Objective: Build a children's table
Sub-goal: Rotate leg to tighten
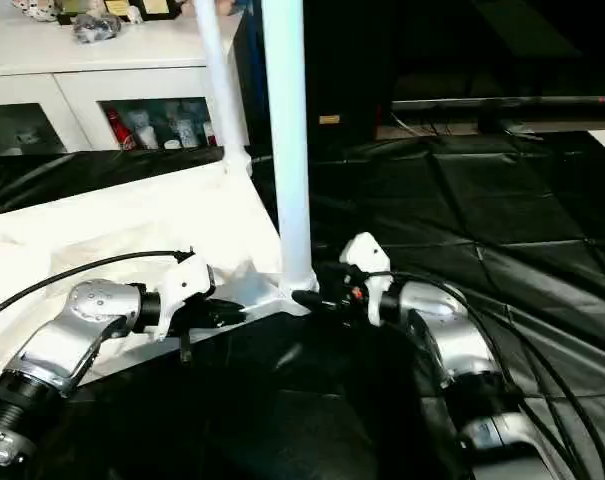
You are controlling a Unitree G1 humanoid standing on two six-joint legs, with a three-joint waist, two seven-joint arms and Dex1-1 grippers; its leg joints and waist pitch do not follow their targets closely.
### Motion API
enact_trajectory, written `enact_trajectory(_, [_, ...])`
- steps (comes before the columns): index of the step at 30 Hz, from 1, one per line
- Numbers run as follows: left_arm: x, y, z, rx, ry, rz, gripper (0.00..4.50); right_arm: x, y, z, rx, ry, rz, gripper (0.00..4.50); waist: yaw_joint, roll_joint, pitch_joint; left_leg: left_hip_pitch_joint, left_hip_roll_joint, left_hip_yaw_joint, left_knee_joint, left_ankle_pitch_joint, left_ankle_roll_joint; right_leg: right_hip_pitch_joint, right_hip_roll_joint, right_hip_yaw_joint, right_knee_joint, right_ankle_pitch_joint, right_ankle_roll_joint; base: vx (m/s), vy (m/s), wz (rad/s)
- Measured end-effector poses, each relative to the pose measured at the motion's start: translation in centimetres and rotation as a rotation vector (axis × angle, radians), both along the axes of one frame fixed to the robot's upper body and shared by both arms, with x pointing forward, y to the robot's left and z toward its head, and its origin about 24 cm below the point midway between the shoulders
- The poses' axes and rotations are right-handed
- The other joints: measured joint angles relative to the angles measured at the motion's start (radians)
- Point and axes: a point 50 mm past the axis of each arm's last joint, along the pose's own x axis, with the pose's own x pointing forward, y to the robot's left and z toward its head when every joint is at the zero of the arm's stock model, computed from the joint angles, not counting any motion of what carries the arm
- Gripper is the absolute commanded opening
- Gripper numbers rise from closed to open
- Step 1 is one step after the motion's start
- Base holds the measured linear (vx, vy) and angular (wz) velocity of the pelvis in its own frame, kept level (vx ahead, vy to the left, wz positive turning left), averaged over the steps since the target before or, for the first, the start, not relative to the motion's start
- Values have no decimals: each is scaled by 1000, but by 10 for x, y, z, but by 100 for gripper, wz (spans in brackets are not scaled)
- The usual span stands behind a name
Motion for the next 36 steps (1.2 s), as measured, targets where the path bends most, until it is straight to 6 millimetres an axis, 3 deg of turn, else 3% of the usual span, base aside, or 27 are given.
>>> enact_trajectory(4, [-1, -4, 0, -7, 2, -14, 0, 7, 14, 10, 20, -47, 14, 360, 7, 5, 0, -1, 0, 0, 0, 0, 0, 0, 0, 0, -2, 0, 0, 0, 0, 0])
enact_trajectory(6, [-2, -8, 0, -10, 1, -38, 0, 9, 17, 14, 21, -71, 21, 360, 22, 6, 0, -1, 1, 0, 0, 0, 1, 0, 0, -1, -3, -1, -1, 0, 0, 0])
enact_trajectory(9, [-3, -10, 1, -12, -3, -53, 0, 9, 16, 12, 19, -65, 28, 360, 30, 5, 0, -1, 1, 1, 1, 3, 5, -1, 0, -1, -3, -2, -2, 0, 0, 0])
enact_trajectory(25, [-2, -8, 1, -10, -4, -50, 0, 7, 11, -1, -71, -41, 43, 360, 28, 5, 0, -3, 2, 1, 1, 3, 5, -1, -1, -1, -2, -3, -2, 0, 0, 0])
enact_trajectory(36, [-2, -8, 0, -9, -4, -49, 0, 9, 15, -2, -54, -30, 47, 284, 28, 5, 0, -3, 2, 2, 2, 3, 5, -1, -1, -2, -1, -3, -3, 0, 0, 0])
